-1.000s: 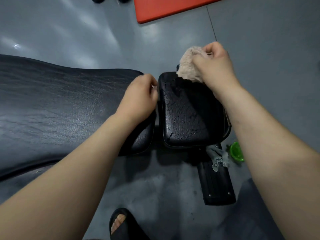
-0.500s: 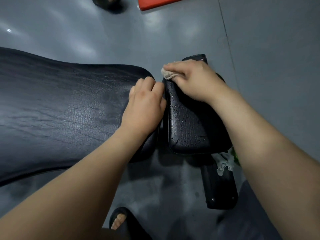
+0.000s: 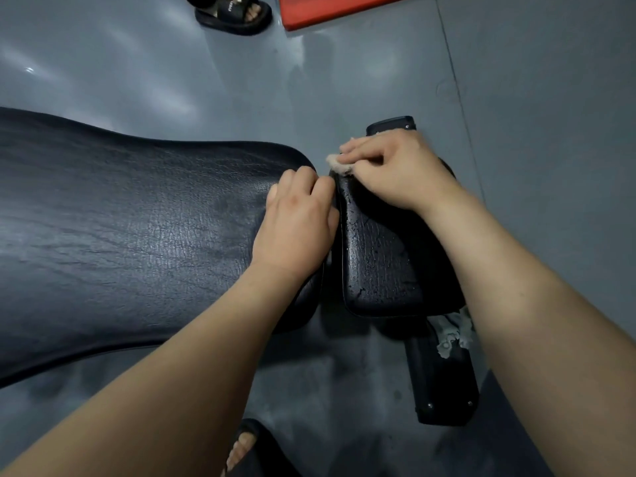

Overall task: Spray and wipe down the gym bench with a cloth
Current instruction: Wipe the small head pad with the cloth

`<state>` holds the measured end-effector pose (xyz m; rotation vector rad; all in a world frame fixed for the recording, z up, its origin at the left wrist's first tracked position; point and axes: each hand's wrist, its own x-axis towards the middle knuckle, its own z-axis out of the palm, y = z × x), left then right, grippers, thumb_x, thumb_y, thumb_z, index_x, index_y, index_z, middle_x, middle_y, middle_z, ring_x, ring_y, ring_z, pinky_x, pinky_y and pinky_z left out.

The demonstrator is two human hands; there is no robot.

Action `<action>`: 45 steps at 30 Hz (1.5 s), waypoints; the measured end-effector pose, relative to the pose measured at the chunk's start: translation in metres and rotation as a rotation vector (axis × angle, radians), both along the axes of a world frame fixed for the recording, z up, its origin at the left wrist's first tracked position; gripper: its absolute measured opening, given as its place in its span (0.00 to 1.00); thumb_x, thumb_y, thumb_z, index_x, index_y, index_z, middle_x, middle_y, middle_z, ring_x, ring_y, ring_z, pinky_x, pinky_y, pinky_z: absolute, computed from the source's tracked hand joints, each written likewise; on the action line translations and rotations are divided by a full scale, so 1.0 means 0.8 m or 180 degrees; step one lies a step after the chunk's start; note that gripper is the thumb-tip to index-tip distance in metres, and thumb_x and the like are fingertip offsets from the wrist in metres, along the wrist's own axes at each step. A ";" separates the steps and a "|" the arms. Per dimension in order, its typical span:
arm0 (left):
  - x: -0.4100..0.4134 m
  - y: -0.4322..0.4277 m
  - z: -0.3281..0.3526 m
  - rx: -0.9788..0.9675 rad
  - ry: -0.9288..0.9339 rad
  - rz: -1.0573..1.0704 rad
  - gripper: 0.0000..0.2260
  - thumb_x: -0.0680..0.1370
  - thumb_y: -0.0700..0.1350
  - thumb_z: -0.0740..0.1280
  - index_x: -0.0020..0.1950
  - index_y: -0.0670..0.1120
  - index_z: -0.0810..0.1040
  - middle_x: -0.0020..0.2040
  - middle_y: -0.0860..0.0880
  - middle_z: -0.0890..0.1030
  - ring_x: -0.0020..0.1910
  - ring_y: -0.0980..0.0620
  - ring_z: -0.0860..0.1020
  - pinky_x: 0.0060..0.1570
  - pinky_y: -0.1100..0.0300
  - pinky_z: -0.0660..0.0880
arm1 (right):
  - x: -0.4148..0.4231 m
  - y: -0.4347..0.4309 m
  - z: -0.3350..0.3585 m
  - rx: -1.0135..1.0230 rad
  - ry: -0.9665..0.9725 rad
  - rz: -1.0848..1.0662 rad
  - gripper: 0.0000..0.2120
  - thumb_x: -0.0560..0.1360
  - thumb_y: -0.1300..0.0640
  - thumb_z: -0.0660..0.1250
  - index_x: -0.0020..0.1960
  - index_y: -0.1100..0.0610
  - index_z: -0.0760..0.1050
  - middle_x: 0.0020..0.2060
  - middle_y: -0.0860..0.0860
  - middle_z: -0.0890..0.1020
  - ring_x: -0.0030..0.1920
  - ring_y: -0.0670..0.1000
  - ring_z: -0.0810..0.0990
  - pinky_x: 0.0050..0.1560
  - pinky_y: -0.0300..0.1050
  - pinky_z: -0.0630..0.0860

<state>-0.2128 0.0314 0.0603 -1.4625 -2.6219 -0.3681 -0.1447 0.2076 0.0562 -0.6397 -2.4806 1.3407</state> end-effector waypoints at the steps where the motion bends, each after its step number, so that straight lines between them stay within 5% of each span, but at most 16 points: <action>1: 0.000 0.000 0.000 0.0009 -0.0007 -0.0002 0.04 0.73 0.41 0.64 0.46 0.41 0.75 0.46 0.41 0.74 0.46 0.39 0.72 0.47 0.43 0.72 | 0.001 0.003 -0.001 -0.0084 -0.0071 -0.0149 0.14 0.70 0.44 0.67 0.51 0.43 0.86 0.55 0.39 0.85 0.60 0.34 0.78 0.69 0.34 0.69; 6: 0.001 0.001 0.000 0.0050 -0.0012 -0.0034 0.09 0.74 0.43 0.60 0.49 0.41 0.76 0.46 0.41 0.74 0.45 0.39 0.72 0.47 0.43 0.73 | -0.013 -0.014 0.004 0.0522 -0.0248 0.0525 0.17 0.73 0.56 0.63 0.57 0.48 0.86 0.63 0.47 0.83 0.69 0.43 0.75 0.73 0.38 0.65; 10: 0.000 0.001 0.000 0.0004 0.0009 -0.0040 0.10 0.73 0.43 0.58 0.49 0.40 0.76 0.45 0.41 0.74 0.45 0.39 0.72 0.45 0.43 0.73 | -0.014 -0.015 0.006 0.0284 -0.0332 0.0487 0.19 0.74 0.60 0.62 0.57 0.48 0.86 0.64 0.46 0.82 0.70 0.41 0.73 0.75 0.39 0.63; 17: 0.000 0.000 0.001 -0.0097 0.0034 -0.0012 0.04 0.75 0.41 0.64 0.46 0.41 0.75 0.46 0.41 0.74 0.46 0.39 0.71 0.47 0.44 0.71 | 0.025 0.011 0.012 -0.0116 -0.0446 -0.0470 0.16 0.75 0.60 0.64 0.55 0.47 0.86 0.59 0.42 0.84 0.63 0.37 0.77 0.69 0.30 0.65; 22: 0.000 0.000 0.001 -0.0119 0.0052 -0.0063 0.03 0.75 0.41 0.65 0.47 0.42 0.74 0.47 0.42 0.73 0.48 0.39 0.71 0.48 0.44 0.70 | 0.027 0.015 0.019 0.0368 -0.0777 -0.0063 0.16 0.79 0.53 0.63 0.63 0.42 0.81 0.63 0.39 0.81 0.65 0.41 0.76 0.62 0.30 0.65; 24: -0.001 -0.001 0.000 -0.0074 0.0066 -0.0101 0.03 0.75 0.41 0.65 0.46 0.42 0.74 0.47 0.41 0.73 0.48 0.39 0.71 0.48 0.44 0.70 | 0.033 0.018 0.019 0.0595 -0.0826 0.0171 0.16 0.82 0.52 0.63 0.67 0.41 0.78 0.67 0.40 0.79 0.69 0.40 0.72 0.65 0.29 0.61; 28: -0.002 0.001 -0.004 -0.0077 0.0118 -0.0165 0.03 0.76 0.42 0.65 0.46 0.43 0.74 0.47 0.42 0.74 0.48 0.39 0.71 0.47 0.45 0.68 | 0.061 0.018 -0.004 0.0769 -0.0508 0.0262 0.18 0.82 0.58 0.64 0.70 0.47 0.77 0.70 0.45 0.76 0.74 0.42 0.69 0.78 0.40 0.59; 30: -0.003 0.001 -0.005 -0.0119 0.0116 -0.0161 0.03 0.75 0.42 0.64 0.46 0.43 0.74 0.47 0.41 0.74 0.48 0.39 0.71 0.47 0.46 0.68 | 0.074 0.006 -0.017 0.0831 -0.0472 0.0023 0.17 0.82 0.60 0.65 0.69 0.50 0.78 0.70 0.47 0.77 0.74 0.44 0.70 0.77 0.35 0.56; 32: -0.002 -0.001 -0.002 -0.0136 0.0037 -0.0160 0.03 0.75 0.41 0.64 0.46 0.42 0.74 0.47 0.41 0.74 0.47 0.39 0.71 0.46 0.46 0.67 | 0.078 -0.011 -0.025 0.0930 -0.0383 -0.0211 0.18 0.81 0.61 0.65 0.69 0.53 0.78 0.69 0.51 0.77 0.73 0.47 0.72 0.75 0.33 0.57; 34: -0.003 0.000 0.004 -0.0211 -0.0121 -0.0130 0.03 0.76 0.40 0.65 0.48 0.42 0.75 0.49 0.42 0.74 0.49 0.39 0.72 0.48 0.46 0.68 | 0.069 -0.021 -0.027 0.1142 -0.0345 -0.0292 0.17 0.80 0.62 0.65 0.68 0.55 0.79 0.66 0.56 0.80 0.69 0.54 0.77 0.74 0.42 0.65; 37: -0.017 0.013 0.022 -0.0356 -0.0525 -0.0252 0.05 0.77 0.40 0.63 0.51 0.42 0.76 0.51 0.42 0.75 0.53 0.39 0.73 0.51 0.47 0.70 | 0.045 -0.017 -0.023 0.1495 -0.0307 -0.0501 0.15 0.78 0.62 0.65 0.62 0.55 0.82 0.55 0.58 0.84 0.57 0.62 0.82 0.59 0.55 0.77; 40: -0.044 0.038 0.037 -0.0387 -0.0412 -0.0305 0.07 0.78 0.41 0.62 0.54 0.43 0.77 0.53 0.41 0.77 0.55 0.38 0.74 0.53 0.47 0.72 | 0.030 -0.016 -0.006 0.1173 -0.0481 -0.0907 0.13 0.80 0.57 0.65 0.62 0.50 0.83 0.51 0.55 0.77 0.53 0.59 0.74 0.54 0.52 0.75; 45: -0.092 0.065 0.025 -0.0610 0.0085 -0.0423 0.12 0.80 0.43 0.60 0.61 0.47 0.79 0.59 0.44 0.78 0.60 0.39 0.72 0.57 0.47 0.67 | 0.049 -0.029 -0.001 0.1111 -0.0467 -0.0462 0.13 0.81 0.55 0.66 0.64 0.48 0.81 0.48 0.51 0.75 0.52 0.55 0.72 0.54 0.47 0.72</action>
